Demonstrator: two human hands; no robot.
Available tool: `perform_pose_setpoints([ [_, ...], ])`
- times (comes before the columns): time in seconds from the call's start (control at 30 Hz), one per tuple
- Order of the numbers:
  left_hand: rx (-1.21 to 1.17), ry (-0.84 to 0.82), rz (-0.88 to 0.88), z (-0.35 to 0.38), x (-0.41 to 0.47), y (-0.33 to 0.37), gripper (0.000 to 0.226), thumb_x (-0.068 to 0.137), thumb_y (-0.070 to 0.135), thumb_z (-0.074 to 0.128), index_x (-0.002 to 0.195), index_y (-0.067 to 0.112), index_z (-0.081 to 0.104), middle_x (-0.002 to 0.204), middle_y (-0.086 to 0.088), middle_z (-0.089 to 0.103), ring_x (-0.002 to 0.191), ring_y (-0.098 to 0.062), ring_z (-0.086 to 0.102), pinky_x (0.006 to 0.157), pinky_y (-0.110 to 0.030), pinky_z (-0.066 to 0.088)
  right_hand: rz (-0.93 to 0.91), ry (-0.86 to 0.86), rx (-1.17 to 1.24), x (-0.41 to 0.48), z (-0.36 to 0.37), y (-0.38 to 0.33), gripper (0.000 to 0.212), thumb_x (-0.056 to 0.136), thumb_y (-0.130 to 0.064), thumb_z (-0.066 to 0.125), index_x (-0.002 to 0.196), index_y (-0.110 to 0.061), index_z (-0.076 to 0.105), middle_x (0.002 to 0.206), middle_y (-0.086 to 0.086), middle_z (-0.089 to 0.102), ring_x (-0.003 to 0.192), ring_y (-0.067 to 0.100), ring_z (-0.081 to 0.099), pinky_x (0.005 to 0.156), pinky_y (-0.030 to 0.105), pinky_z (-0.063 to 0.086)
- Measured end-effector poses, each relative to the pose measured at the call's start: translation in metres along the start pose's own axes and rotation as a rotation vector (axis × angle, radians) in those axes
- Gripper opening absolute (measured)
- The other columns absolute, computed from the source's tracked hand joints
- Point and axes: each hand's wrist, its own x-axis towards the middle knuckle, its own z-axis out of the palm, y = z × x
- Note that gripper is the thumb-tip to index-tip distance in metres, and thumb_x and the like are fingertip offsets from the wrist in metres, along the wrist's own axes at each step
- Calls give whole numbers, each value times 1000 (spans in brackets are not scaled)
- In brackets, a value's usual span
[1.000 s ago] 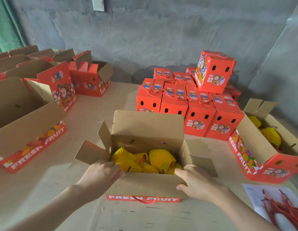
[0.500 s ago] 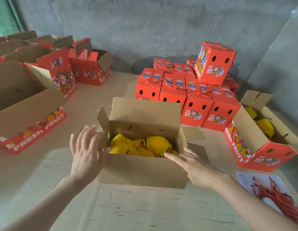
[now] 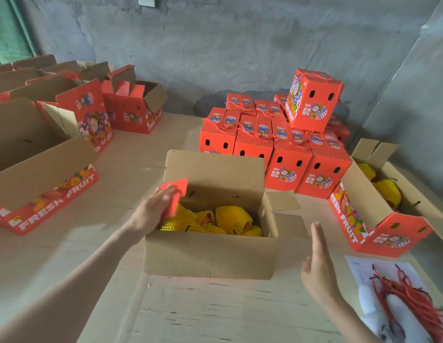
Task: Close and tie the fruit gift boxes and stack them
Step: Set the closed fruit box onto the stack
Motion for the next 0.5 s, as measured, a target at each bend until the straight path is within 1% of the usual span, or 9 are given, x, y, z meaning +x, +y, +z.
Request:
perform_pose_setpoints([
  [0.03,295,-43,40,5,4,-7,35,103,17,35,136,21,46,147,6,38,142,-19,21,116,-32,15,93,18,60,1,4,6,72,86,21,43,148,-5,20,155,9,22,144,23,22,115,31,22],
  [0.07,486,-62,20,8,7,-13,41,103,22,34,144,21,37,155,5,25,146,-18,8,117,-33,12,181,-12,114,3,7,11,61,91,12,47,147,-4,28,151,10,34,140,25,32,110,30,29],
  [0.13,678,-92,-45,10,10,-20,46,103,33,29,149,27,27,158,11,9,147,-16,-6,117,-40,9,288,-120,225,11,18,15,35,97,-4,49,132,-4,49,130,10,57,125,27,51,95,25,38],
  [0.2,752,-124,-100,11,11,-26,47,102,40,23,149,36,23,158,15,2,146,-19,-12,116,-48,3,346,-201,342,19,28,11,18,98,-9,49,112,-9,60,109,4,66,110,23,60,89,24,43],
  [0.27,790,-115,-137,12,13,-29,46,101,44,22,147,43,21,159,15,-7,145,-26,-15,114,-52,-1,382,-193,415,30,34,2,17,98,-4,47,100,-10,62,94,5,68,89,14,68,84,24,53],
  [0.33,791,-126,-145,11,13,-30,45,101,44,23,147,44,20,158,14,-8,146,-28,-12,115,-50,2,451,-164,508,45,36,-12,24,98,-1,41,89,-14,59,77,4,63,59,6,64,59,17,54],
  [0.37,773,-144,-133,10,13,-30,46,102,43,24,147,41,21,159,13,-5,146,-27,-8,117,-47,5,451,-167,575,51,36,-21,26,99,-4,40,86,-17,58,75,2,62,56,5,60,54,16,50],
  [0.43,737,-149,-90,8,14,-31,47,102,39,27,149,34,23,159,9,1,147,-23,-3,119,-41,8,324,-212,575,59,37,-39,23,101,-21,43,100,-24,65,91,-8,70,75,-2,63,65,13,50],
  [0.5,723,-152,-47,6,15,-30,46,103,33,29,149,27,25,160,4,4,147,-22,-2,119,-37,6,209,-214,559,60,40,-54,35,100,-32,40,130,-24,56,123,-12,60,103,-2,59,77,5,47],
])
